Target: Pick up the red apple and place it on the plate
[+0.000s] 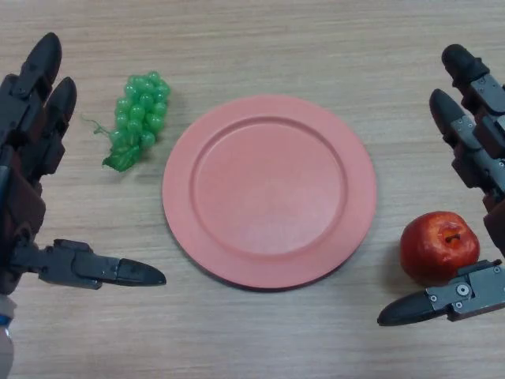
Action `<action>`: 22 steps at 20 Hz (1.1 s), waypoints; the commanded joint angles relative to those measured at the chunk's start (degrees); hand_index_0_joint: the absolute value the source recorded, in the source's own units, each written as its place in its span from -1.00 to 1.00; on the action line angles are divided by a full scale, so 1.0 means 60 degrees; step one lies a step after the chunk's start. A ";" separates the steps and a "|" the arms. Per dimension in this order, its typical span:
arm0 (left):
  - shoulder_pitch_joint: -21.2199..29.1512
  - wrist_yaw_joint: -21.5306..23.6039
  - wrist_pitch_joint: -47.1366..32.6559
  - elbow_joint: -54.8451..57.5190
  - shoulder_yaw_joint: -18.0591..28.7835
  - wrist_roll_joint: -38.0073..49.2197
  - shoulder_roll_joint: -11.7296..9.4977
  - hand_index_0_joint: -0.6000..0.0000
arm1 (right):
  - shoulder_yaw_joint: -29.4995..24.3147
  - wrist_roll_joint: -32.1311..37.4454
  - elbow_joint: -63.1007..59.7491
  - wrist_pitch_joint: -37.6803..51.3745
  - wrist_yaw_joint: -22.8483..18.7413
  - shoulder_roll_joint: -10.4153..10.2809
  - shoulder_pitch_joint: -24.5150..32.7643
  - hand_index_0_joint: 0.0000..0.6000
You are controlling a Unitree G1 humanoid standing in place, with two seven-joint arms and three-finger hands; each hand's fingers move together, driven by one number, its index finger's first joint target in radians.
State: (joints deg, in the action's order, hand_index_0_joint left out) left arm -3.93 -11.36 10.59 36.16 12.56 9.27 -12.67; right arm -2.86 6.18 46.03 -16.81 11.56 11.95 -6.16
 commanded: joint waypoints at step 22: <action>0.0024 0.0209 -0.2021 -0.0133 -0.0038 -0.0389 -0.0212 1.00 | -0.1389 -0.0915 -0.9316 0.7362 -0.0654 0.1142 0.1680 -1.00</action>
State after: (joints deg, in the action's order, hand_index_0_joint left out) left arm -4.63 -11.36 7.65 32.72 9.45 6.94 -12.53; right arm -8.32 -0.58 -12.95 18.52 9.38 16.39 2.18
